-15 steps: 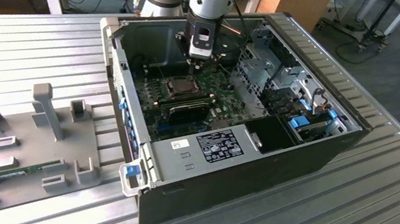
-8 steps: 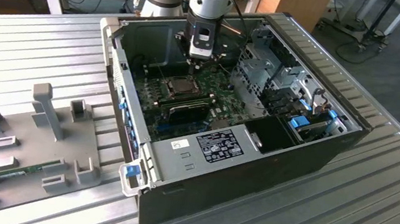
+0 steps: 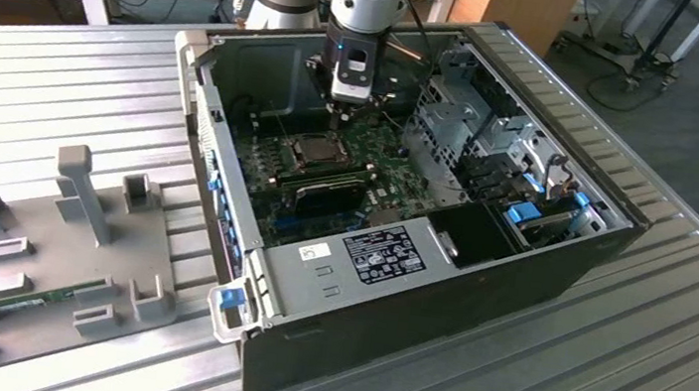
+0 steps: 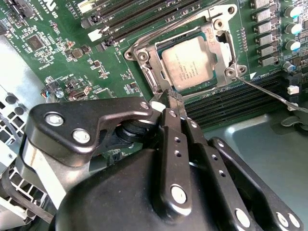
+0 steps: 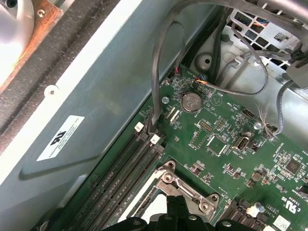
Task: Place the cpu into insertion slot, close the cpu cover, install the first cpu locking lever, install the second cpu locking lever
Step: 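Close the cpu cover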
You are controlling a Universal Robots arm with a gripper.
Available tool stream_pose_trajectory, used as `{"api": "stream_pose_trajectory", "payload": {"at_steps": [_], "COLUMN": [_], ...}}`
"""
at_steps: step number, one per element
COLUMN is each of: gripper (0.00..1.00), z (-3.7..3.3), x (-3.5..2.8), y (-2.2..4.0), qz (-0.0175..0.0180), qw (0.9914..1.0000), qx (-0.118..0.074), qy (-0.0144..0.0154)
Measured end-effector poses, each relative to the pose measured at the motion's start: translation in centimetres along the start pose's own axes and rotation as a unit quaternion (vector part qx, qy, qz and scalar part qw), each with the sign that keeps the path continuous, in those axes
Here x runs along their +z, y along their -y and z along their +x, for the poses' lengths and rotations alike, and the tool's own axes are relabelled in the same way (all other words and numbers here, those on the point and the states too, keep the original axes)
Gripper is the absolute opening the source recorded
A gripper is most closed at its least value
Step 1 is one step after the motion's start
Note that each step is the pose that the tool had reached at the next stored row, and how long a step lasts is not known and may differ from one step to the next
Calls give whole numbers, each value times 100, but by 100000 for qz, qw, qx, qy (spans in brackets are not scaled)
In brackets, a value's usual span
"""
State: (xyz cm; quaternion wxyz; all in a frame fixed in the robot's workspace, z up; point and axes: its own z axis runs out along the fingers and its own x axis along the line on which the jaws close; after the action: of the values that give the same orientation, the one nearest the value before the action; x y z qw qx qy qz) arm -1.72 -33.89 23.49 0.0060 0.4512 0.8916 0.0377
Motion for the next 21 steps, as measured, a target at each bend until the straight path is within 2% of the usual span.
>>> {"api": "stream_pose_trajectory", "payload": {"at_steps": [3, 6, 9, 11, 13, 16, 19, 21], "gripper": [10, 10, 10, 10, 10, 10, 10, 10], "z": [0, 0, 0, 0, 0, -1, -1, -1], "x": [1, 4, 6, 10, 14, 20, 27, 32], "y": [0, 0, 1, 1, 1, 2, 2, 2], "qz": [33, 88, 190, 252, 302, 370, 437, 479], "qw": [99988, 99914, 99750, 99607, 99432, 99108, 98700, 98394], "qx": [-1520, -4140, -7046, -8833, -10618, -13295, -16029, -17801], "qy": [-108, -301, -482, -583, -701, -885, -1076, -1199]}}
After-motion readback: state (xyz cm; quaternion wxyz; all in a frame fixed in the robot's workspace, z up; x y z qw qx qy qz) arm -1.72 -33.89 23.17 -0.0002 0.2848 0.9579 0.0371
